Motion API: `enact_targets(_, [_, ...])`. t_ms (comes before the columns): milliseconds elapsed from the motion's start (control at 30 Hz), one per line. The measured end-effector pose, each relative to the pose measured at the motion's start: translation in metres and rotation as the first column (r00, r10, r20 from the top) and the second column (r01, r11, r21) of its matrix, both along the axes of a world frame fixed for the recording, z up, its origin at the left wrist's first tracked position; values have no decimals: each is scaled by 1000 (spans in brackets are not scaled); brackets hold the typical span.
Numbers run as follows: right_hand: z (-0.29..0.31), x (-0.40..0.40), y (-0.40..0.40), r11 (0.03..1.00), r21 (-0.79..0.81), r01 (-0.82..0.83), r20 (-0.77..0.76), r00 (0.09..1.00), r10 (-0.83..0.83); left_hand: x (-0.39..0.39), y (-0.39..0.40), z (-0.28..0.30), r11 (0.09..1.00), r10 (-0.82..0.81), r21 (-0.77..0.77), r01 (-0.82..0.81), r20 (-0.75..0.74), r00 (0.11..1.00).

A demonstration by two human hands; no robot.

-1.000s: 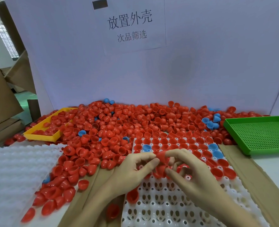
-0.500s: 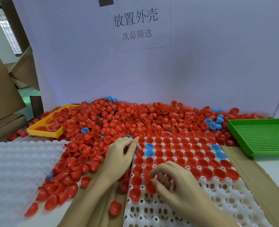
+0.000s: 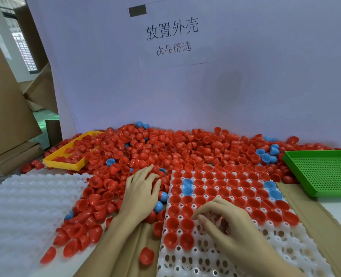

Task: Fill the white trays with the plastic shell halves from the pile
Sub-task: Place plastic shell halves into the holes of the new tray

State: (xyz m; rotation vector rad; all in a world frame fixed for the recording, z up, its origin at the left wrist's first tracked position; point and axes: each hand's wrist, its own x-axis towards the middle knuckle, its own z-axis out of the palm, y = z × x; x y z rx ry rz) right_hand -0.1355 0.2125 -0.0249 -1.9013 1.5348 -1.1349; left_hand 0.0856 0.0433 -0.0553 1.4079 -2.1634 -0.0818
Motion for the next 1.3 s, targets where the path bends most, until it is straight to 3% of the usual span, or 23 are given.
enact_targets(133, [2,-9,-1,999,-11,30,-3,1000,-30,-4,-2,1,999,7,-44,-7,-1,1000])
enact_targets(333, [2,-16,-5,998,-17,58,-12,998,-58,-11,-30,24,985,95,-127,-116,-160,983])
enact_targets(433, [3,-19,-4,996,-38,79,-29,996,-80,-9,-58,39,987,162,-5,-163,-53,985])
enact_targets(567, [4,-21,-4,995,-38,89,-32,995,-90,-2,-82,54,973,120,174,-154,192,974])
enact_targets(667, [4,-24,-3,995,-40,89,-45,995,-90,-9,-82,51,957,174,197,-214,201,964])
enact_targets(900, [6,-27,-4,991,-65,116,-76,990,-121,-3,-62,38,969,219,-114,-218,-2,976])
enact_targets(1000, [9,-31,-6,988,-81,129,-28,991,-132,-6,-47,48,980,86,-156,-125,-236,968])
enact_targets(1100, [11,-33,-6,986,-99,135,13,991,-134,-18,-20,59,993,-97,-7,114,-586,805])
enact_targets(1200, [10,-33,-6,987,-86,133,52,990,-129,-32,16,56,927,-161,112,357,-741,652])
enact_targets(1300, [8,-28,-6,989,-82,120,94,989,-112,-40,46,47,789,-182,198,582,-829,529])
